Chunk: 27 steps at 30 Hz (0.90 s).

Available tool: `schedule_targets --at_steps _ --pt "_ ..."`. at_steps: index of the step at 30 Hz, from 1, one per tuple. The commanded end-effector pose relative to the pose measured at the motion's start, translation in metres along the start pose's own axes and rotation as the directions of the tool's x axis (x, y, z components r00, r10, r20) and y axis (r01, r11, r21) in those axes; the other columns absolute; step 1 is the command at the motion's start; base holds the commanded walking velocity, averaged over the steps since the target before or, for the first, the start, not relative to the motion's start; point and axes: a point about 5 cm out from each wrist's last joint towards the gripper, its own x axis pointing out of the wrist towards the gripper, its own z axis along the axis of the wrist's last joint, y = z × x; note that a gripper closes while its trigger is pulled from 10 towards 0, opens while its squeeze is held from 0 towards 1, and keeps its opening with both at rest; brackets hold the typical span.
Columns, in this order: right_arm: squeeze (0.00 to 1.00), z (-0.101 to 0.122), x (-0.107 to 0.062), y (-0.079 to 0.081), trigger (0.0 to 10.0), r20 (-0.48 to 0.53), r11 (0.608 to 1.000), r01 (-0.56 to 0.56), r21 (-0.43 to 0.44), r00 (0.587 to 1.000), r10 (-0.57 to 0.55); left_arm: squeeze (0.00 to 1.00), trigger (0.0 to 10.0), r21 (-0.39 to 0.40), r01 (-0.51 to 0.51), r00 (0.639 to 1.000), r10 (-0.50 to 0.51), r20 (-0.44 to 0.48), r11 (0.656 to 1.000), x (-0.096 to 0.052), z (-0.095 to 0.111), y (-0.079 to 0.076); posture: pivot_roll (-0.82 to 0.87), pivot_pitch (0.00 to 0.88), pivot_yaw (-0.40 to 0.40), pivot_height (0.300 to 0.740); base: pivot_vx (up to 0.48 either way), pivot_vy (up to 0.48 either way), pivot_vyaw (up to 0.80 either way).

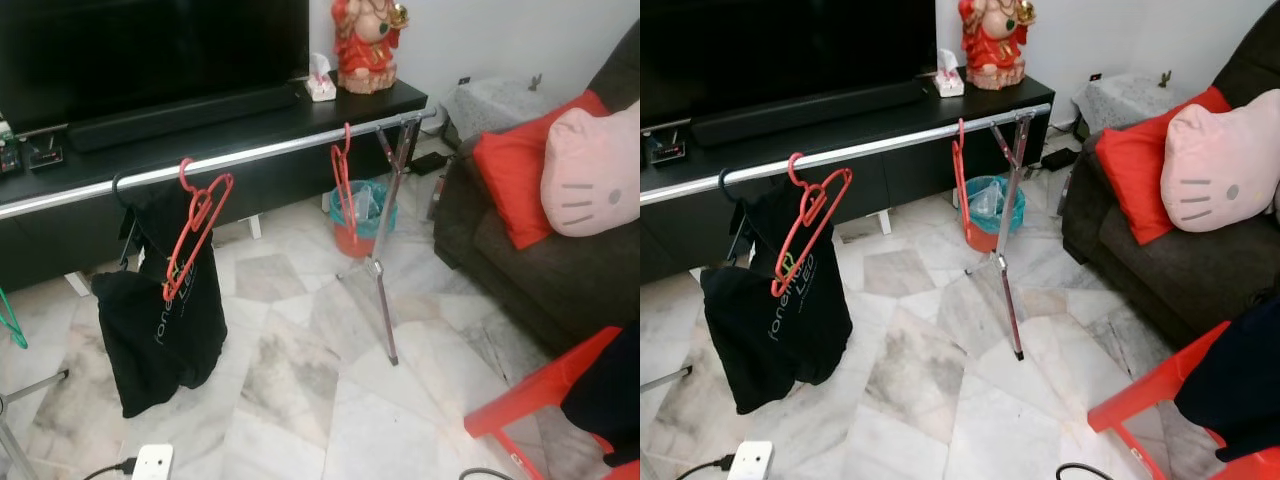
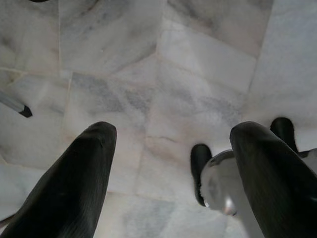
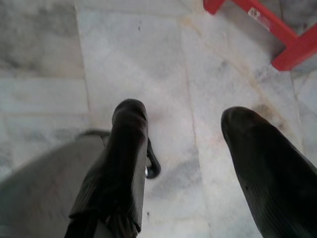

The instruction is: Hang hanger

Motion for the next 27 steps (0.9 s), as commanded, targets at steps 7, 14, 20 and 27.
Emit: schedule_targets --at_steps 7,14,20,27 --pt "0.0 -0.0036 -0.0008 0.0013 10.0 -0.009 1.0 0.004 0.009 1.0 -0.004 0.0 10.0 0.011 -0.005 1.0 0.006 -0.027 1.0 -0.0013 -0.0056 0.0022 0.03 0.0 0.029 0.74 0.0 -0.137 -0.71" --pt "0.0 -0.0041 -0.0006 0.0036 10.0 -0.008 1.0 -0.001 0.011 1.0 0.001 0.0 10.0 0.021 -0.009 1.0 0.01 -0.027 1.0 -0.0016 -0.0052 0.0042 0.03 0.0 0.036 0.74 0.0 0.0 -0.71" --pt "0.0 -0.0054 -0.001 0.0038 10.0 -0.011 1.0 0.0 0.014 1.0 0.001 0.0 10.0 0.023 -0.009 1.0 0.01 -0.029 1.0 -0.0019 -0.0058 0.0052 0.03 0.0 0.04 0.74 0.0 0.0 -0.7" --pt "0.0 -0.0056 -0.0012 0.0037 10.0 -0.007 1.0 0.004 0.024 1.0 -0.004 0.0 10.0 0.012 -0.016 1.0 0.016 -0.021 1.0 -0.0021 -0.0051 0.0065 0.02 0.0 0.052 0.74 0.0 0.0 -0.7"
